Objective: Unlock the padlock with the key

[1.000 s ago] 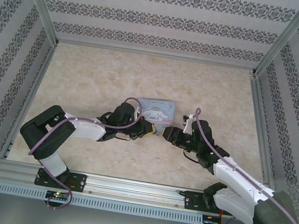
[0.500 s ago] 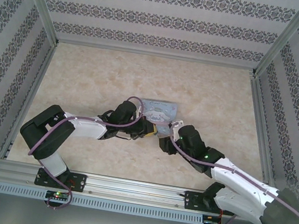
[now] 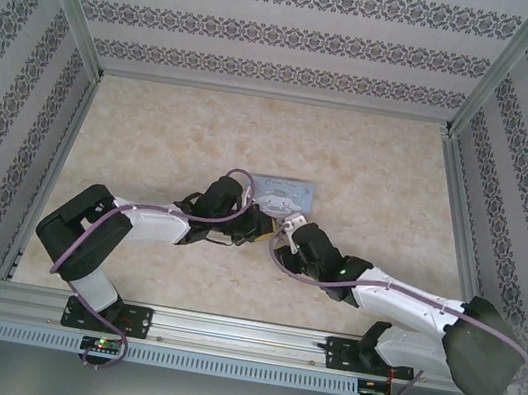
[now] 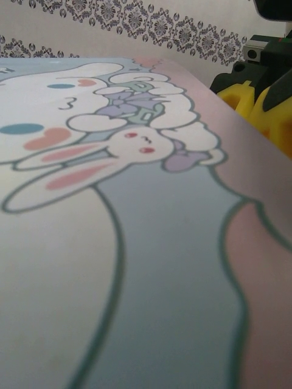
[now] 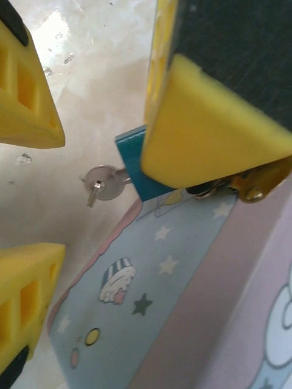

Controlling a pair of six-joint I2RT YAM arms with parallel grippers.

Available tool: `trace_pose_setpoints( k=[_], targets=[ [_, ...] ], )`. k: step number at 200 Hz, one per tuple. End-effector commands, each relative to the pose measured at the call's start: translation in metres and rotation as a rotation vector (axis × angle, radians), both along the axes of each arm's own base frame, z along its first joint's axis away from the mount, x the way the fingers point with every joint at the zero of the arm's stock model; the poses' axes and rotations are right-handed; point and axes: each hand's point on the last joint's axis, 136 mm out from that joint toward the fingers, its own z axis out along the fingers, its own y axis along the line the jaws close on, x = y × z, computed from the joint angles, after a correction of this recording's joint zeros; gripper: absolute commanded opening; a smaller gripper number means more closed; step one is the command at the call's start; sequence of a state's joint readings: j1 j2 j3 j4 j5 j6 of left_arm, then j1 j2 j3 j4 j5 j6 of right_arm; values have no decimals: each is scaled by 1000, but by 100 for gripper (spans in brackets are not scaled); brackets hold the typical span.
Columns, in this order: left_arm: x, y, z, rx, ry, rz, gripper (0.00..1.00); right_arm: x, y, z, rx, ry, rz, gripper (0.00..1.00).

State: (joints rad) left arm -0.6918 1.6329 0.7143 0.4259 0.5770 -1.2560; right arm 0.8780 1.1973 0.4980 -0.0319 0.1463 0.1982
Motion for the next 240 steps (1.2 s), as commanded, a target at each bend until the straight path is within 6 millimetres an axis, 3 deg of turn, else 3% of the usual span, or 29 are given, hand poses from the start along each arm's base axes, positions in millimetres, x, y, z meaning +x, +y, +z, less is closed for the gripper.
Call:
trace_pose_setpoints(
  k=[1,117,147,186,198,208,222,229,240],
  targets=[
    [5,-7,9,-22,-18,-28,0,13,12,15,13,-69,2,46],
    [3,-6,9,-32,-17,-25,0,28,18,5,-29,-60,-19,41],
    [3,-6,8,-31,-16,-25,0,28,14,4,-25,-54,-27,29],
    [3,-5,8,-32,-17,-23,0,29,16,10,11,-44,-22,0],
    [3,-5,7,-29,-13,-22,0,28,18,14,32,-38,-13,0],
    [3,-5,6,-28,-14,-22,0,25,19,17,48,-32,-3,15],
    [3,-4,4,-19,-14,-21,0,21,19,24,91,-18,6,54],
    [3,-4,2,-13,-14,-22,0,18,16,28,117,-6,-1,61],
    [3,-3,-2,1,-15,-25,0,15,9,33,174,17,-22,63]
  ],
)
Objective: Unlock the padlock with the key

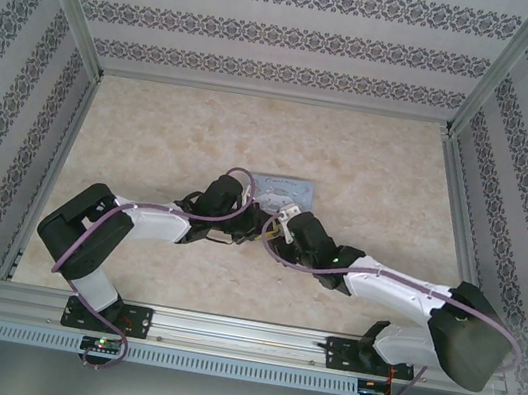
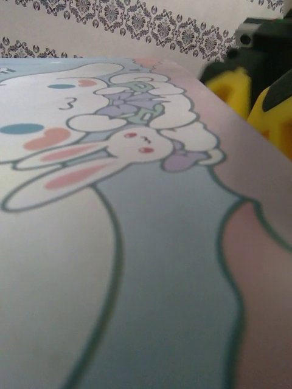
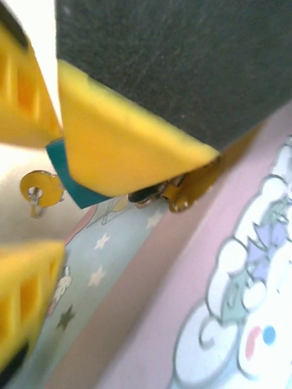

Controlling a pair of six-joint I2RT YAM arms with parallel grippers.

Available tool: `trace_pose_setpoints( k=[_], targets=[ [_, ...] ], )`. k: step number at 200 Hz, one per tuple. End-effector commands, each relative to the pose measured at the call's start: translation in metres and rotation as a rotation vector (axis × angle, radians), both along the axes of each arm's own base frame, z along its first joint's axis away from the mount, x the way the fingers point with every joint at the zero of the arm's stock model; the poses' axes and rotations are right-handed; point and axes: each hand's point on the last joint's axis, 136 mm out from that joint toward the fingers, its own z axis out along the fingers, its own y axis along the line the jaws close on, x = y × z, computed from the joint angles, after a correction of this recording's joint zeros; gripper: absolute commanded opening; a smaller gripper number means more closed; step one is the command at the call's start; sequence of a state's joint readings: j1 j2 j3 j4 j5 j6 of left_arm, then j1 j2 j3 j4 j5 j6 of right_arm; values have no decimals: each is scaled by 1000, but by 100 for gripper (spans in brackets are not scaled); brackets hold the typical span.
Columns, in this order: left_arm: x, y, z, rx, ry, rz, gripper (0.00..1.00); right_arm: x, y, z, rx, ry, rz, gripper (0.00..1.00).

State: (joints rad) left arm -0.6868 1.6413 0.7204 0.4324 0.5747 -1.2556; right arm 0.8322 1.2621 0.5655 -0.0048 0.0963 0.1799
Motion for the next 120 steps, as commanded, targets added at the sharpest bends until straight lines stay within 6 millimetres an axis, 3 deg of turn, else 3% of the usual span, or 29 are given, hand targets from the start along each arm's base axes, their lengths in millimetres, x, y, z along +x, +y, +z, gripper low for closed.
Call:
trace_pose_setpoints(
  k=[1,23,57,74,79,120],
  targets=[
    [-1,-3,-3,5,-10,-32,0,-4,-3,23,144,20,-27,63],
    [-2,1,-13,54,-17,-45,0,-10,-23,33,268,55,-97,65],
    [-4,6,-24,111,-28,-63,23,-15,-54,42,448,105,-240,68],
    [-4,5,-27,119,-29,-69,35,-15,-56,50,521,128,-275,71],
    [-5,5,-28,119,-30,-73,38,-20,-59,39,523,157,-291,72],
    [-6,7,-23,114,-43,-68,56,-20,-50,35,605,247,-327,73]
  ],
)
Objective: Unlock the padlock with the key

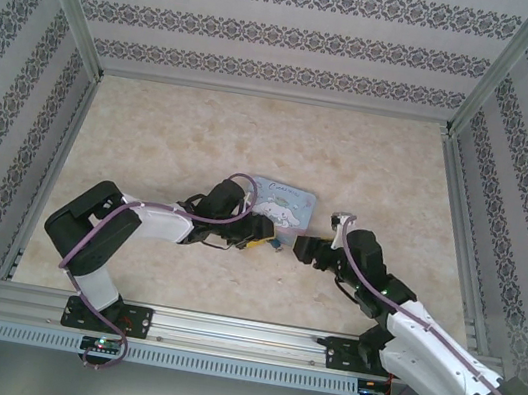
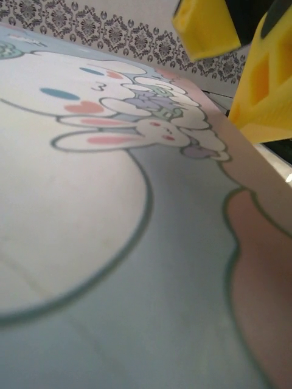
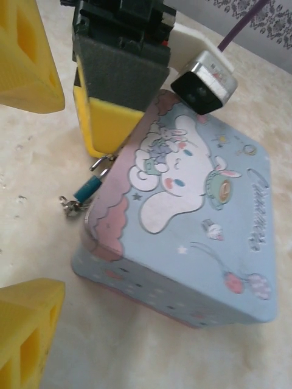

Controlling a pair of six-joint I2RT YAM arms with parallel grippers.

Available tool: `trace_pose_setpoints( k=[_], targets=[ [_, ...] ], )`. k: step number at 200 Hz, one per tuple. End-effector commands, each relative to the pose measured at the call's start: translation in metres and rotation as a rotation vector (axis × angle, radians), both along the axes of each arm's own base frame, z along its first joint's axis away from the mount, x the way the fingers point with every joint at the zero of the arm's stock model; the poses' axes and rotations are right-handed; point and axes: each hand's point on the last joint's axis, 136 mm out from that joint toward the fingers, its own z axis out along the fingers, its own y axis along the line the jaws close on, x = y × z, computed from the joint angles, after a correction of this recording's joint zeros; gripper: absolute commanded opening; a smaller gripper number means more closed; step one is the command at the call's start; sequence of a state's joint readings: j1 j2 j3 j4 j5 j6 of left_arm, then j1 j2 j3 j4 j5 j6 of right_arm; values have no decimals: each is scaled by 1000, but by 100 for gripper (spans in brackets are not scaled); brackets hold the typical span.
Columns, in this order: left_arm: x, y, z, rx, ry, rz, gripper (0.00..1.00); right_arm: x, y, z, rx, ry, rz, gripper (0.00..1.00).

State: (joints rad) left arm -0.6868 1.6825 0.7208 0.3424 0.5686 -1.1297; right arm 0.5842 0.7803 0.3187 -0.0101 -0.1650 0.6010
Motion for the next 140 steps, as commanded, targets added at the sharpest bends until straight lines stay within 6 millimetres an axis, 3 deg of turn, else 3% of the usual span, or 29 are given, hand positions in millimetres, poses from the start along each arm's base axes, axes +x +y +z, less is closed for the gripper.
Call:
trace_pose_setpoints(
  k=[1,84,112,115,140],
  targets=[
    [3,-1,10,-3,-39,-9,56,-2,9,0,105,79,-12,73],
    [0,28,53,57,-165,50,75,-5,47,-6,174,164,70,73],
    [9,41,66,118,-226,57,81,-2,56,-13,186,186,73,73],
    [10,42,68,124,-232,60,81,4,60,-3,200,168,75,73],
    [24,57,74,159,-264,88,87,15,65,-4,192,168,64,72]
  ],
)
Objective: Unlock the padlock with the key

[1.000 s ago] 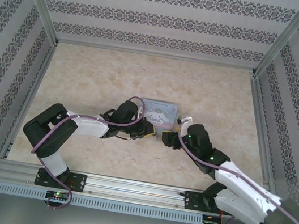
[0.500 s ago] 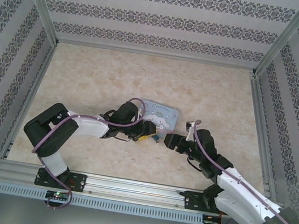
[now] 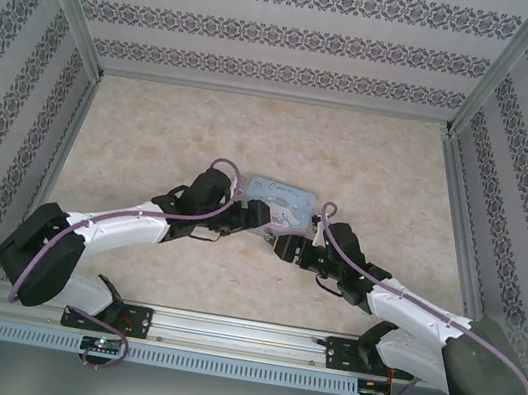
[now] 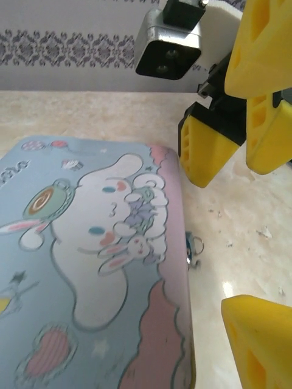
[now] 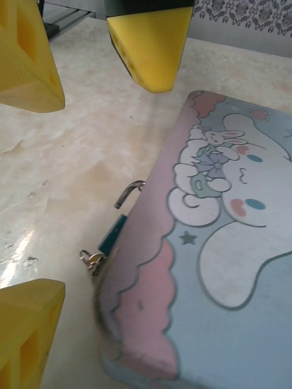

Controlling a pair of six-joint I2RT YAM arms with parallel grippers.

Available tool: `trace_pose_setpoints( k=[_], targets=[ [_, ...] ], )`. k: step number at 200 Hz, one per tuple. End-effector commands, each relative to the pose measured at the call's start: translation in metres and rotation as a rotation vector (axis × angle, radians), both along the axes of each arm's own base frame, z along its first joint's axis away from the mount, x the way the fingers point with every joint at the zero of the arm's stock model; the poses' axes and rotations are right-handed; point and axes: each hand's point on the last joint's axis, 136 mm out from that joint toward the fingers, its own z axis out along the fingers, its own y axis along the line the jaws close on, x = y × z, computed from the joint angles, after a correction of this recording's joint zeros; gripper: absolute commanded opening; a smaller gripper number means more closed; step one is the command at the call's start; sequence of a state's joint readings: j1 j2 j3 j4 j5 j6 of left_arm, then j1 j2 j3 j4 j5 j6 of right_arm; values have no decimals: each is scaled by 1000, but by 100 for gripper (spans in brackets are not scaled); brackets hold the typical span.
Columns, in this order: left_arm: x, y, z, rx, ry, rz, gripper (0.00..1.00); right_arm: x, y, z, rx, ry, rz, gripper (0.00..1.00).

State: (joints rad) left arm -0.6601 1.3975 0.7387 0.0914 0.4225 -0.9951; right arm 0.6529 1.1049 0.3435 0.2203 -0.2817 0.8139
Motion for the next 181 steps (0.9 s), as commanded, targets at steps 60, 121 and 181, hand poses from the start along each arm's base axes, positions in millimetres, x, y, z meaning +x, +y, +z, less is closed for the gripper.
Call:
trace_pose_setpoints(
  k=[60,121,181],
  targets=[
    [45,49,15,145,-98,76,99,54,26,30,50,-64,-29,72],
    [61,55,9,191,-90,73,100,59,22,38,47,-112,7,71],
    [67,54,-3,214,-68,64,100,39,-6,-1,-39,-96,2,59]
  ],
)
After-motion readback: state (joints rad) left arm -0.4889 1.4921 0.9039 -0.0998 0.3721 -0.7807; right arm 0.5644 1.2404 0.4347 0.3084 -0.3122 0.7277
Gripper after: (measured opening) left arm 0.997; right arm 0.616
